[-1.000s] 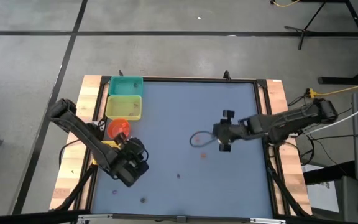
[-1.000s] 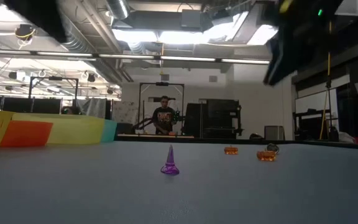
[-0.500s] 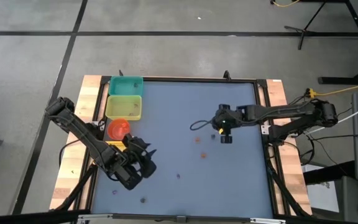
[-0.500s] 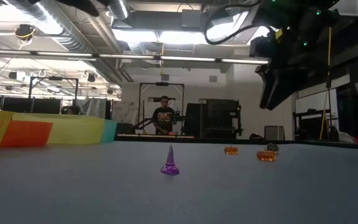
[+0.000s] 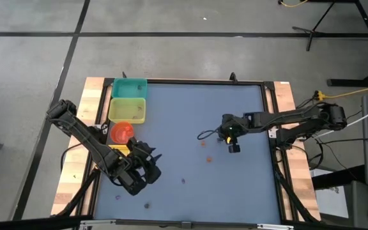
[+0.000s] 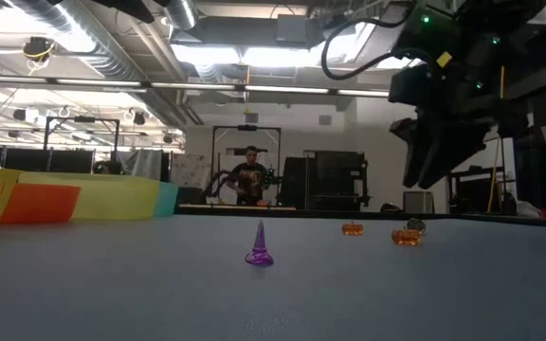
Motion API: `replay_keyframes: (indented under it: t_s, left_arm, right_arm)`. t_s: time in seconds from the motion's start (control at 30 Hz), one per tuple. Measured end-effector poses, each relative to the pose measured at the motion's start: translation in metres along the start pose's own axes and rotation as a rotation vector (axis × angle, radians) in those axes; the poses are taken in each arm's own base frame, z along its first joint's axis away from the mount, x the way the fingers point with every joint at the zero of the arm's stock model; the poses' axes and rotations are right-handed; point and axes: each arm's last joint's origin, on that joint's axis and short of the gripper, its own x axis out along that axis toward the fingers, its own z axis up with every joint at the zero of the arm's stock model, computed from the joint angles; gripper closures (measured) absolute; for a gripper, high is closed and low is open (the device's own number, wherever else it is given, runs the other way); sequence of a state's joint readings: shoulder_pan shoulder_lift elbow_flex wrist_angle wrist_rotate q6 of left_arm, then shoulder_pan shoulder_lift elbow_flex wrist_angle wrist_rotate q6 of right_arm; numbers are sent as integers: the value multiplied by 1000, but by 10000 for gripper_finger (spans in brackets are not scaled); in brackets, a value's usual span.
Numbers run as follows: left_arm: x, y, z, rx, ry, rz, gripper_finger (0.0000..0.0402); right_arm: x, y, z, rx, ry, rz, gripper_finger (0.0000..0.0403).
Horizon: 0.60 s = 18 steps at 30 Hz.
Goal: Sort Halloween decoration
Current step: Put the top black skull toy into the green bin
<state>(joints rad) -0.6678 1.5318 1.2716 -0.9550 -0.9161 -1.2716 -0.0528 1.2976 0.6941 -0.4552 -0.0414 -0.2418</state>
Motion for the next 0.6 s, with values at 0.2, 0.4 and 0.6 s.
replay_keyframes:
  t_s: [0.2,0.4,0.6]
  left_arm:
    - [0,0,0,0,0,0,244]
    - [0,0,0,0,0,0,244]
    - [0,0,0,1,1,1,244]
  right_arm:
    - [12,2,-8,-4,-81,12,259]
    - [18,4,-15,-3,-67,15,259]
    - [27,5,-22,-4,-70,14,259]
